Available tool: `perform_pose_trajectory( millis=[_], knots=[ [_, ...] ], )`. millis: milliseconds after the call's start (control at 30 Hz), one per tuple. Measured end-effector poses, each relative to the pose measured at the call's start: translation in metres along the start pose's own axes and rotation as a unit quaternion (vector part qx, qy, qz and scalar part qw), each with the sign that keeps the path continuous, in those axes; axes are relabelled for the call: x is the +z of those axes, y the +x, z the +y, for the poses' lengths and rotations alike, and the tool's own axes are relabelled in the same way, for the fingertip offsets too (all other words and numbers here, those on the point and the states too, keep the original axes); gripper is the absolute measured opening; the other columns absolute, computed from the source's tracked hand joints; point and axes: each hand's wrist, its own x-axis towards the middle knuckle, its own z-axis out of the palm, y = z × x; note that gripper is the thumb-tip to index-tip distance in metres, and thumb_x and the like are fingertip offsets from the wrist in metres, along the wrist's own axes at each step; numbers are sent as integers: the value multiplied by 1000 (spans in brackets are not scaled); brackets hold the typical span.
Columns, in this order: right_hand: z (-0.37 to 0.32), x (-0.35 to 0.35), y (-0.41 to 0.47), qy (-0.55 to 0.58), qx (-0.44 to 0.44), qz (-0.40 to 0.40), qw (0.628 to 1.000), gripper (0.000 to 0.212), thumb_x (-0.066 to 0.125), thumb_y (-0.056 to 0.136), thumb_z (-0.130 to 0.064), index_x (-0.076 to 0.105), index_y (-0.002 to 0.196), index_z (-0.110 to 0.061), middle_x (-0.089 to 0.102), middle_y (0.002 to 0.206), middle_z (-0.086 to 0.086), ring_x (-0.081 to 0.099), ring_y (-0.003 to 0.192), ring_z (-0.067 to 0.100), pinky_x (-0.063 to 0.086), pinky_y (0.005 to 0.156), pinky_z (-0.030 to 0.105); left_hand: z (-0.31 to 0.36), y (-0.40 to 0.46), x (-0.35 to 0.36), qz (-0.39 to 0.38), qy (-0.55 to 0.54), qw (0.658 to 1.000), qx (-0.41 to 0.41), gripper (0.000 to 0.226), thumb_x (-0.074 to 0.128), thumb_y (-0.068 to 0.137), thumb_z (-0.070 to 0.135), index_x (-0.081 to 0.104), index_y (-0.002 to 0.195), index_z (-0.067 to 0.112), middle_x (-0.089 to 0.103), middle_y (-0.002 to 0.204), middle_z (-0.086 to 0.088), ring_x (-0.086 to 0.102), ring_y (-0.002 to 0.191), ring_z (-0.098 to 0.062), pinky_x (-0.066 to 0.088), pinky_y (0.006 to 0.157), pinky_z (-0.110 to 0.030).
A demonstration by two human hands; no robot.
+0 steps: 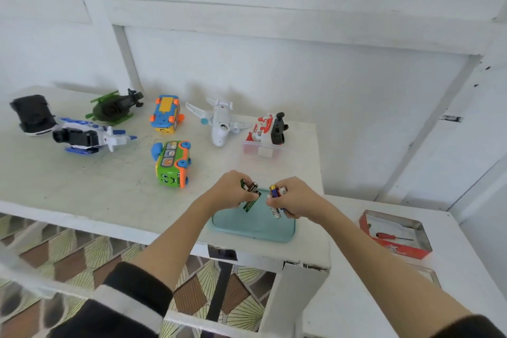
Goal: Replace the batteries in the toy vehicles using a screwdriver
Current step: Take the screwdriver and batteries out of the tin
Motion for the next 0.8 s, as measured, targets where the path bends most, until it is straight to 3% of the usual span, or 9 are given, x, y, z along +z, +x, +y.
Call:
perform_pose_trajectory(
  millis=[133, 267, 367, 433, 500, 600, 700, 800],
  knots=[
    [-7, 14, 15, -62, 3, 54, 997, 26, 63, 83, -12, 46, 64, -8, 44, 60, 6, 40, 43, 15, 34, 38, 18, -13, 9, -7, -1, 100, 994, 36, 10, 72, 84, 13, 67, 79, 7, 54, 59, 5, 45, 47, -5, 38, 49, -19],
    [-12, 20, 22, -88, 23, 57, 994, 18, 62, 86, -15, 53, 73, -7, 47, 60, 5, 41, 43, 15, 35, 38, 17, -23, 14, -12, -34, 145, 985, 82, 9, 74, 84, 19, 68, 85, 12, 62, 79, 0, 54, 72, -16, 42, 65, -25],
    [-11, 23, 21, -110, 21, 60, 992, 11, 63, 86, -16, 61, 82, -6, 50, 64, 4, 43, 46, 14, 39, 42, 20, -31, 15, -14, -29, 140, 984, 103, 20, 75, 84, 21, 71, 98, 7, 61, 93, -1, 55, 87, -16, 42, 76, -25],
    [-9, 23, 19, -117, -6, 74, 990, 14, 65, 84, -16, 65, 86, -3, 54, 71, 5, 45, 51, 13, 39, 46, 18, -34, 15, -16, -28, 127, 986, 109, 22, 76, 82, 20, 72, 99, 7, 61, 95, 0, 55, 90, -15, 41, 77, -23],
    [-5, 20, 16, -179, -36, 77, 980, 19, 70, 80, -18, 65, 93, -5, 56, 84, 4, 50, 70, 15, 40, 59, 19, -35, 16, -19, -29, 121, 985, 119, 24, 80, 78, 18, 72, 98, 8, 62, 95, 1, 56, 91, -15, 42, 78, -23],
    [0, 20, 14, -311, -34, 50, 949, 33, 73, 77, -24, 62, 106, -13, 54, 101, -1, 49, 94, 17, 43, 81, 31, -34, 18, -24, -33, 132, 980, 145, 27, 83, 75, 18, 72, 98, 10, 61, 92, 5, 55, 88, -11, 40, 76, -21],
    [4, 21, 13, -315, -34, 38, 948, 36, 73, 78, -22, 60, 111, -13, 56, 106, -3, 50, 98, 17, 43, 85, 32, -34, 20, -26, -38, 132, 977, 164, 24, 83, 76, 18, 74, 97, 11, 63, 91, 4, 56, 88, -11, 42, 76, -18],
    [7, 21, 14, -285, -50, 58, 956, 42, 73, 78, -20, 58, 116, -11, 56, 109, 5, 50, 100, 19, 38, 83, 24, -35, 19, -24, -33, 118, 974, 191, 25, 79, 79, 11, 73, 102, 8, 67, 88, 2, 58, 86, -10, 38, 73, -3]
  ],
)
